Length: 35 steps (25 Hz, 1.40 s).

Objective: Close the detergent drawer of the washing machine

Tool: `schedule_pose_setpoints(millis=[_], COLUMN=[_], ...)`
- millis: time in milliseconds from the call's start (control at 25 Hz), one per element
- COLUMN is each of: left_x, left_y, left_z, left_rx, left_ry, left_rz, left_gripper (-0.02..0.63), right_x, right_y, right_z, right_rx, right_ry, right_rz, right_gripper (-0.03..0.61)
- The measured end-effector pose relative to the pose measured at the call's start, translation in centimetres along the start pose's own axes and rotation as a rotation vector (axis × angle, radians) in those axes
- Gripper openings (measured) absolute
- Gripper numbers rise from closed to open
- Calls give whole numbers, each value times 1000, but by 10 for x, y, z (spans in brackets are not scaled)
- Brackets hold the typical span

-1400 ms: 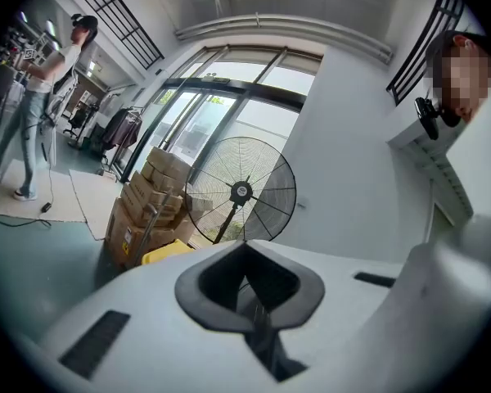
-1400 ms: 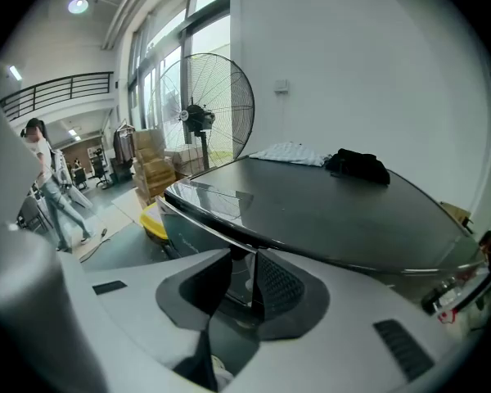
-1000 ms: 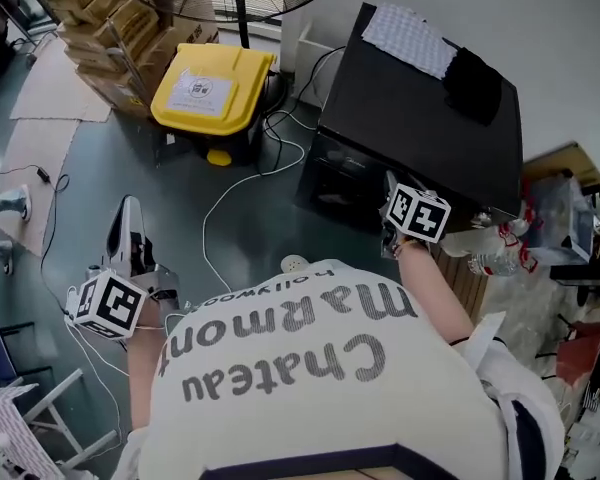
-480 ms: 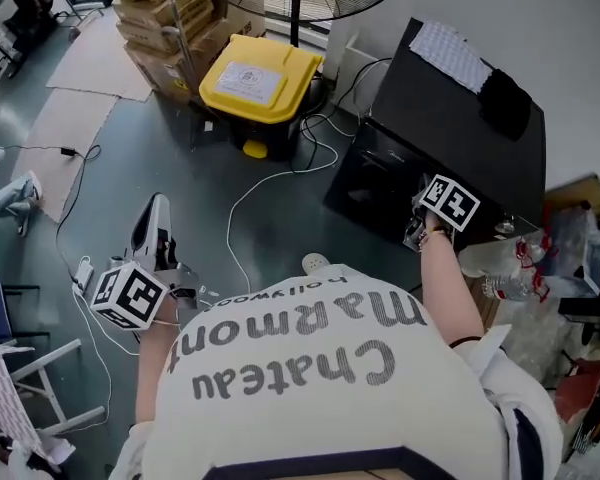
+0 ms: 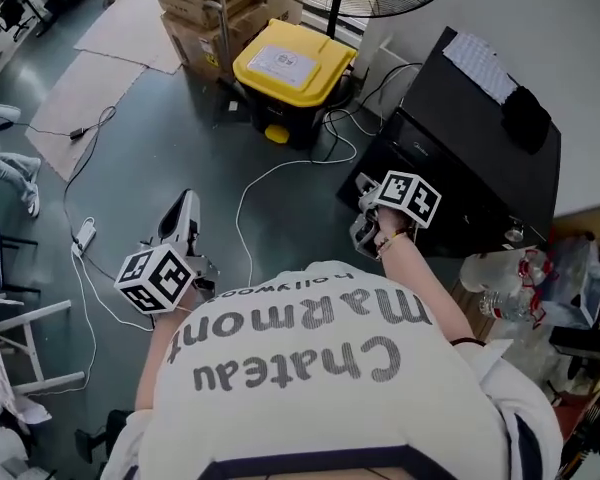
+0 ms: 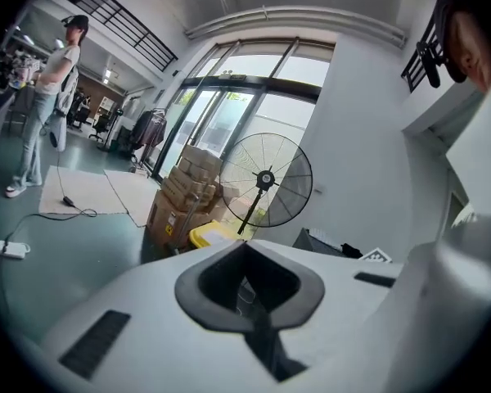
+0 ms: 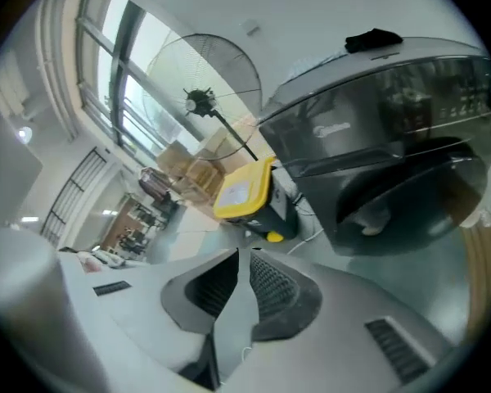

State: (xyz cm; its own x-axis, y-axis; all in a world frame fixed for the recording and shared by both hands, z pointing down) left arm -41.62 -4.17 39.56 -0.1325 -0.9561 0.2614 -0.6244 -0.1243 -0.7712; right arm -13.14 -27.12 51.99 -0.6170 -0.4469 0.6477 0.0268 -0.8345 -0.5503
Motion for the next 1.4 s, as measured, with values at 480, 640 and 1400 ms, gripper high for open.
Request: schedule_pose_setpoints(millis=[480, 640, 1400], left_x=[-48, -61, -147], left_y=[-12, -38, -168], left_z=[48, 83, 172], left_rx=[54, 35, -6], left_ry=[38, 17, 117], left_rz=[117, 124, 133], left_gripper=[8, 8, 8], right_x=[-88, -120, -203], right_y=[39, 31, -33], right_z=[-110, -86, 35], right_rx=[-319, -418, -572], right_ry=[357, 361, 358], right_rz=[225, 217, 90], right_gripper=[57, 57, 41])
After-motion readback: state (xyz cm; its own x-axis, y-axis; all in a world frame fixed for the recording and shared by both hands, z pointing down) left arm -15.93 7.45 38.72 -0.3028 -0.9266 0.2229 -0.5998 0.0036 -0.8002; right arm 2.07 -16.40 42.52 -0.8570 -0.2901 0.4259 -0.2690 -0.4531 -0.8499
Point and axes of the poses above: the fingertips, and each gripper's own axes: x forward along the fingers, z to its right, y out of its top, the point moved 2 cm from there along -x, backward along the fingers, and after that the axes turned 9 degrees about -x, right-handed, at the moved point
